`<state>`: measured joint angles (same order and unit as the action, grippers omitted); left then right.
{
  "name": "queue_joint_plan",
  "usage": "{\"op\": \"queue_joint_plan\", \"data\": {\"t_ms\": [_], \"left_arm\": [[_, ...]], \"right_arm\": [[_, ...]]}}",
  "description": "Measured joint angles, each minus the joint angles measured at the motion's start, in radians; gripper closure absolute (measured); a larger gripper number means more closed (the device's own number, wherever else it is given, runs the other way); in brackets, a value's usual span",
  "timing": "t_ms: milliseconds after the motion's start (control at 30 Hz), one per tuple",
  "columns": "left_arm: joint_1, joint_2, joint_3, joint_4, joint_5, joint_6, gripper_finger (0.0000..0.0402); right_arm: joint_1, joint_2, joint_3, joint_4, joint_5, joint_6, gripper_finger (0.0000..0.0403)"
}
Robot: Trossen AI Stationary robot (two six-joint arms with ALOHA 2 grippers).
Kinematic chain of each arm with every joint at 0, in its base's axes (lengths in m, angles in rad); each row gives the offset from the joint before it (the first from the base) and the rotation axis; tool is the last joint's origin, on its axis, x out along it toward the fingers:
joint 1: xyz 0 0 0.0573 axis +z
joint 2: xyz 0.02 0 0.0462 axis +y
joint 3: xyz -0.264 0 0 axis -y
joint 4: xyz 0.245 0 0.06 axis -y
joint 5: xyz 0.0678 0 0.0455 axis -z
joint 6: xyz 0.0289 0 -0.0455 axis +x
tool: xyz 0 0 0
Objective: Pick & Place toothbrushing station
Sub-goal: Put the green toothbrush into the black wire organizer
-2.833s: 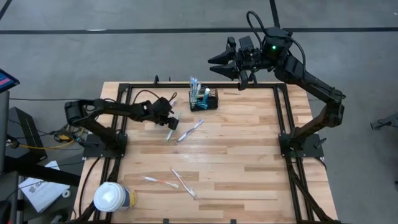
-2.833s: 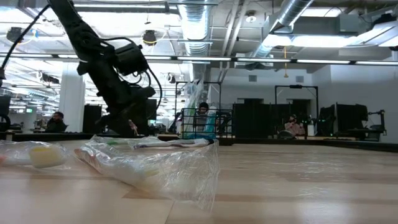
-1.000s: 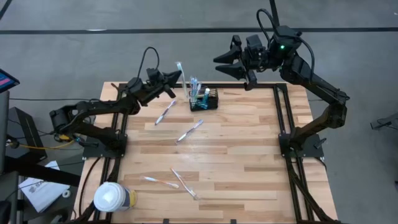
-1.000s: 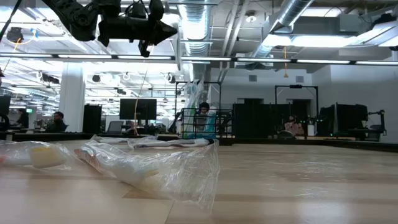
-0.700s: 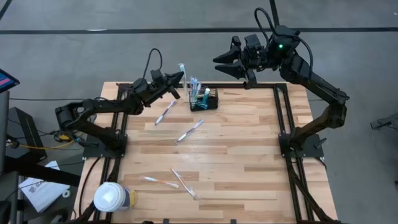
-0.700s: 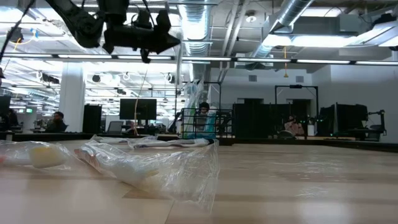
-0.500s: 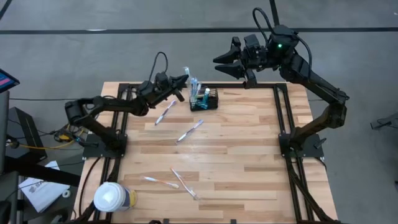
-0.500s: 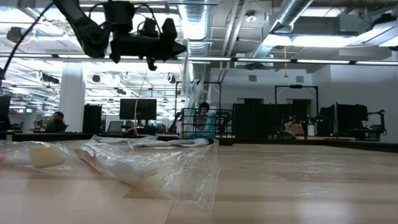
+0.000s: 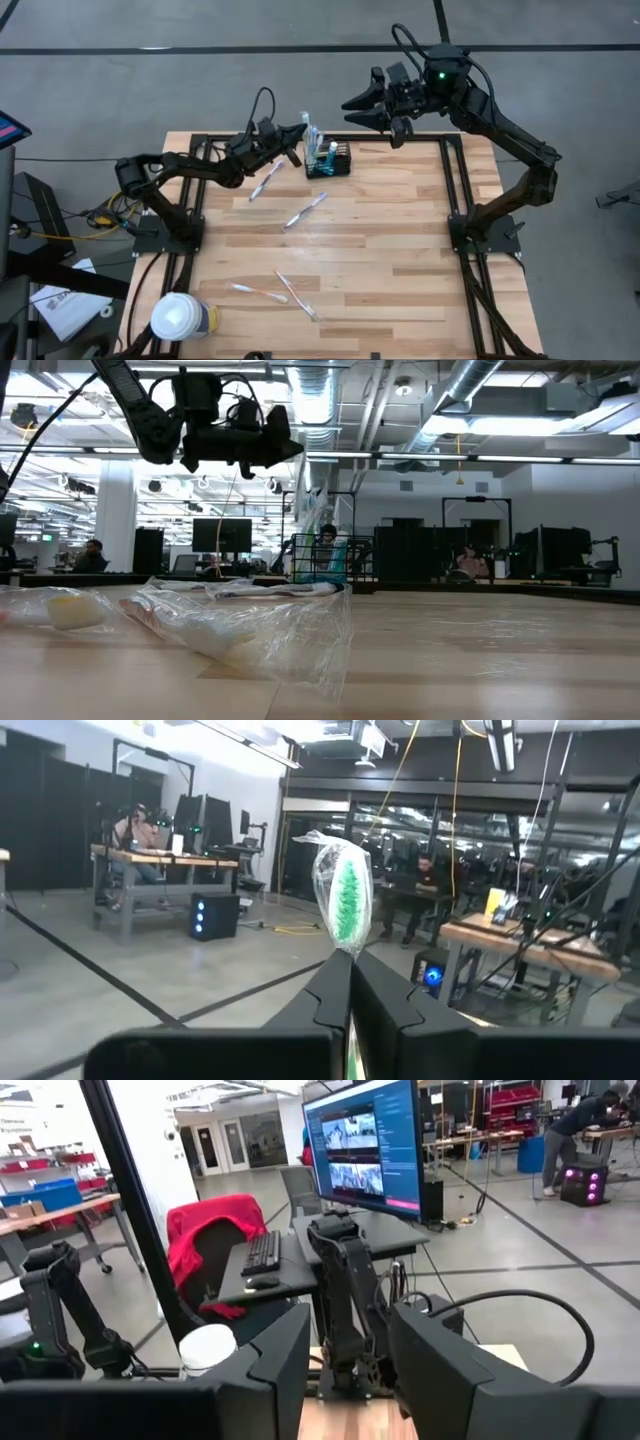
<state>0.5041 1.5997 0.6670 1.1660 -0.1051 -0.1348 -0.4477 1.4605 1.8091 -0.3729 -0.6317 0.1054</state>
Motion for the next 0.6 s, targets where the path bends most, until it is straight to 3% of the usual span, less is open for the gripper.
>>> {"op": "queue_joint_plan", "data": {"t_ms": [200,600], "left_arm": [[0.0,0.021,0.0,0.001,0.007,0.027,0.0401],[-0.049,0.199,0.0,0.08,0.015,-0.005,0.0401]], "right_arm": [[0.0,0.0,0.0,-0.001,0.0,-0.009,0.0269],[0.0,0.0,0.0,-0.001,-0.023,-0.009,0.0269]]}}
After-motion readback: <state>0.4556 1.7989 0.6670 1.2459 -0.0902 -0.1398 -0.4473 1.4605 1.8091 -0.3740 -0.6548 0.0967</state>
